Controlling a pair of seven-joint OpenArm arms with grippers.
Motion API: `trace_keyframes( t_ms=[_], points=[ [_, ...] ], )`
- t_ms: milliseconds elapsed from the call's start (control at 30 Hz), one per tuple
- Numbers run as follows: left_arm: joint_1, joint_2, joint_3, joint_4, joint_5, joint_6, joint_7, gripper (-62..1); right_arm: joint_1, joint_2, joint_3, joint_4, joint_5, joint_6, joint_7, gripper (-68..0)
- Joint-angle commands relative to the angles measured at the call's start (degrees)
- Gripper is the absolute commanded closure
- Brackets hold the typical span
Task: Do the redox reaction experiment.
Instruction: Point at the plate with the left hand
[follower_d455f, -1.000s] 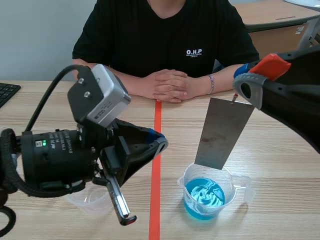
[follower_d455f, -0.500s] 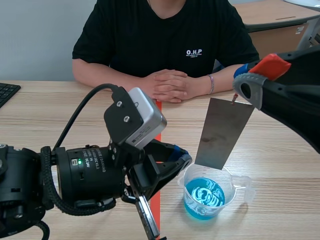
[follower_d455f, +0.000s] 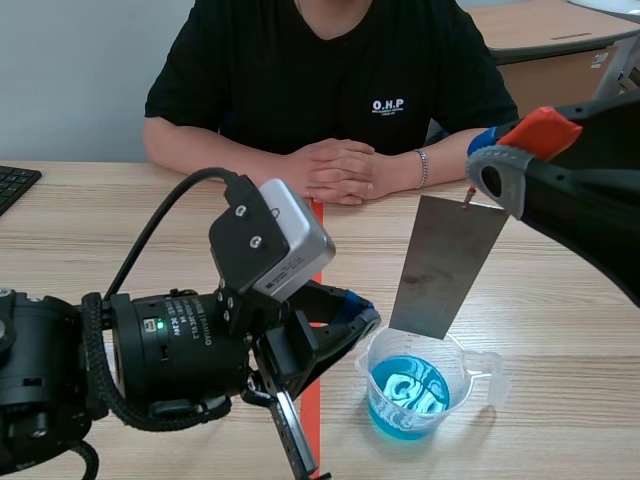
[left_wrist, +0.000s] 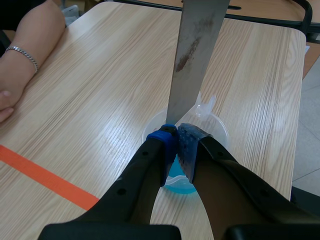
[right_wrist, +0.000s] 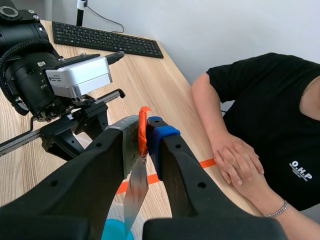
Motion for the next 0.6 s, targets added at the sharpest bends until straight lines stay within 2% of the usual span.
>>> trace_keyframes(
  t_ms=[0, 567],
  points=[
    [-0.2, 0.6, -0.2, 1.0, -0.3, 0.3, -0.8, -4.2, 0.2, 0.3, 0.2, 0.0, 0.9, -0.2, 1.3, -1.7],
    [-0.2, 0.2, -0.2, 1.0, -0.3, 0.4, -0.9, -4.2, 0.2, 0.3, 0.2, 0.0, 0.9, -0.2, 1.5, -1.7]
  ],
)
